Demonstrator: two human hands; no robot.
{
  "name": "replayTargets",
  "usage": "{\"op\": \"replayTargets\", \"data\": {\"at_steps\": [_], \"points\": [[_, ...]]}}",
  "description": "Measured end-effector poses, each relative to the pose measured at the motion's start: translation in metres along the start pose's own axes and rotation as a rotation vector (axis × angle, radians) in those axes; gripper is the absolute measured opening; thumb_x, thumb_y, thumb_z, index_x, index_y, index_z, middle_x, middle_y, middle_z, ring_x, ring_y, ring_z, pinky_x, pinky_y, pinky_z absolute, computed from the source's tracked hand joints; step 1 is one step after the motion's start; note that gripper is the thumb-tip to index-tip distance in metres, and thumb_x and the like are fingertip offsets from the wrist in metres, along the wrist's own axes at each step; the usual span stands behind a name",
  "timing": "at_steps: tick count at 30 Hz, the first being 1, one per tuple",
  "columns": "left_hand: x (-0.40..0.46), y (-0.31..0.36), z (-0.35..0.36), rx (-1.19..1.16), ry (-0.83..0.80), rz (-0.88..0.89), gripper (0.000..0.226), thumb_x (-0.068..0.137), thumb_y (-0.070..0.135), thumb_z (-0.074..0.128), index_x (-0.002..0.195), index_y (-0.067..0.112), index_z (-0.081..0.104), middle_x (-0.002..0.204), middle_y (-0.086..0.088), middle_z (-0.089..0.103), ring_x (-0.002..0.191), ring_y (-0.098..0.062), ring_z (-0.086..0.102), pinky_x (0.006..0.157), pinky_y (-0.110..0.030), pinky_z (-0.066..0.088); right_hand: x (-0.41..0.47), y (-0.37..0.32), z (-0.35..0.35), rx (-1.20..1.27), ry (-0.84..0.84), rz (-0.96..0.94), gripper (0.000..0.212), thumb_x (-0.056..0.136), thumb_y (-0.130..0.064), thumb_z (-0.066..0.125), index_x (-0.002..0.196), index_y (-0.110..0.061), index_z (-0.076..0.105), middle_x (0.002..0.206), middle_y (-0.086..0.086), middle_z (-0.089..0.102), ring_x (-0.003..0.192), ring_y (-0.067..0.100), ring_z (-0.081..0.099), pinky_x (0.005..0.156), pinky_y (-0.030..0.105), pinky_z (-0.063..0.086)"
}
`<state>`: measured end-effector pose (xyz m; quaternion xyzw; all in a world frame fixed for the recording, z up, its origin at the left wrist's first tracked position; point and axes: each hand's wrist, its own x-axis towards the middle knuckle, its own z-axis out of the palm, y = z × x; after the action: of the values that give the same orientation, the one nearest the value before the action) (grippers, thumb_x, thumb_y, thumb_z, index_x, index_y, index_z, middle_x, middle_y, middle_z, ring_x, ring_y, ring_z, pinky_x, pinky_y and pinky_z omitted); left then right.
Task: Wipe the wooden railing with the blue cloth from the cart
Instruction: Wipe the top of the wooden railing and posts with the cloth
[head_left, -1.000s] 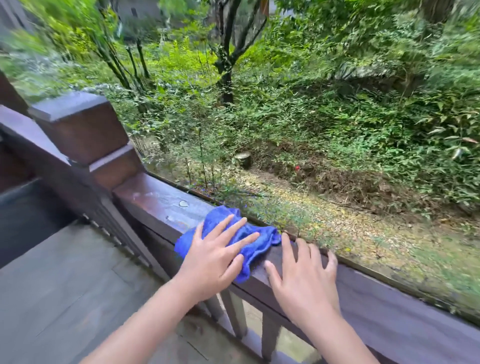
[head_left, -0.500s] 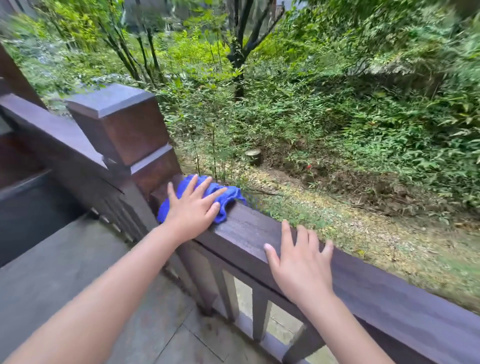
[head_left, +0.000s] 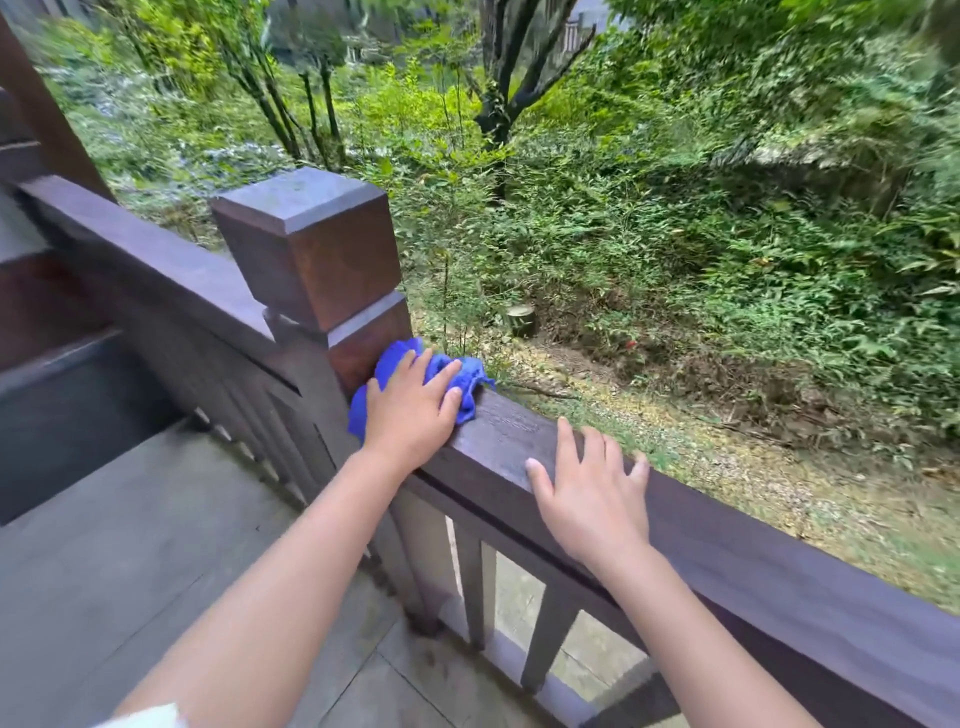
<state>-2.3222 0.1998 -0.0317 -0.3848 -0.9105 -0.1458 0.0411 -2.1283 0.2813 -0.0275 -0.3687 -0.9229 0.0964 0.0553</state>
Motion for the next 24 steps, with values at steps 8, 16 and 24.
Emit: {"op": "replayTargets", "data": {"at_steps": [8,16,24], "points": [[-0.059,0.031,0.014,-0.060,0.092,0.094,0.046,0.092,0.043,0.029,0.136,0.035,0.036,0.151,-0.001,0.033,0.143,-0.017,0.019,0.113,-0.053,0.014,-0.001,0.003,0.002,-0.012,0.029,-0.008,0.065,0.091,-0.054,0.022,0.145,-0.019,0.013,0.149,0.008,0.029,0.137,0.024,0.023,0.112,0.054,0.013],[-0.006,-0.015,-0.017,-0.158,-0.180,0.054,0.064,0.081,0.032,0.017,0.144,0.036,0.006,0.159,0.001,0.000,0.144,-0.010,-0.006,0.114,-0.051,-0.010,0.010,-0.003,-0.015,0.074,-0.080,-0.033,0.065,0.091,-0.057,0.025,0.146,-0.027,0.007,0.157,0.006,0.011,0.145,0.020,0.007,0.113,0.059,-0.001],[-0.014,-0.057,-0.034,-0.059,-0.204,0.282,0.076,0.083,0.025,0.059,0.144,0.009,0.018,0.156,-0.009,0.015,0.144,-0.017,0.014,0.116,-0.025,0.010,0.064,-0.079,-0.013,0.111,-0.055,-0.431,0.067,0.087,-0.047,0.048,0.144,-0.025,0.021,0.158,0.005,0.014,0.144,0.021,0.012,0.117,0.046,0.013]]}}
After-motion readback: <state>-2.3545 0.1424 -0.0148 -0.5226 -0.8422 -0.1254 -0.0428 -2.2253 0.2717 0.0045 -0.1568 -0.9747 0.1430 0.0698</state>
